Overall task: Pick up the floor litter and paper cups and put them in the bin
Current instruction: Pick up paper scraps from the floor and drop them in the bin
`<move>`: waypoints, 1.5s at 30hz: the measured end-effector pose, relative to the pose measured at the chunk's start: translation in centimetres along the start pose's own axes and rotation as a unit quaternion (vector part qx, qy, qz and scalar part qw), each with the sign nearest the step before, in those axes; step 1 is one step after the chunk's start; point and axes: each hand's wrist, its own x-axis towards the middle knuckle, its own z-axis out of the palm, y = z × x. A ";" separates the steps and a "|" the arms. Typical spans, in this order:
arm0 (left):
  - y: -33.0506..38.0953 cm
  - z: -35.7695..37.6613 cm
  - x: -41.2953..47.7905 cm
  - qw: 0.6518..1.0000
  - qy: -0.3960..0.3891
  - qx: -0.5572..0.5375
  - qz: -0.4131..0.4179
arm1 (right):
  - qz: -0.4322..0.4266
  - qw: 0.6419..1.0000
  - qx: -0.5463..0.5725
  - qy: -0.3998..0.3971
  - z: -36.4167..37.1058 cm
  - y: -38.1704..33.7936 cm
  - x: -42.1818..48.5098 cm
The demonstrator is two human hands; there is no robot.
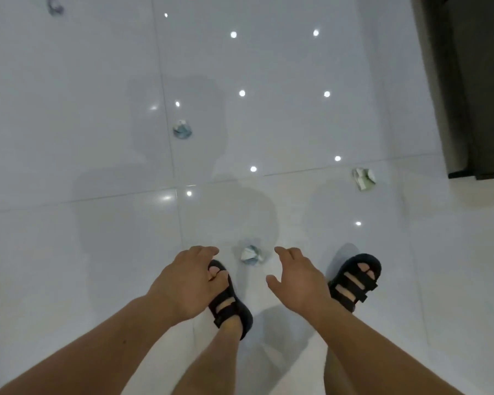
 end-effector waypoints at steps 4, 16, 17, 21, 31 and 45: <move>-1.5 5.0 9.7 1.000 -0.001 -0.017 0.014 | -0.017 1.000 -0.010 -0.020 6.5 2.8 9.6; -6.2 16.5 21.4 0.999 -0.016 -0.029 -0.036 | -0.032 0.999 0.031 -0.017 19.5 7.3 23.4; -6.1 16.5 21.2 0.999 -0.016 -0.027 -0.039 | -0.035 0.998 0.055 -0.016 19.3 7.5 23.0; -3.0 14.8 20.5 0.999 0.005 -0.030 -0.039 | -0.133 0.970 0.198 0.039 14.4 8.5 19.4; 15.6 10.2 22.3 0.993 0.044 -0.082 0.077 | -0.176 0.930 0.291 0.141 -3.7 18.5 14.8; 19.0 11.2 32.4 0.990 0.126 -0.031 0.060 | 0.126 0.982 0.009 0.140 -7.6 34.8 31.1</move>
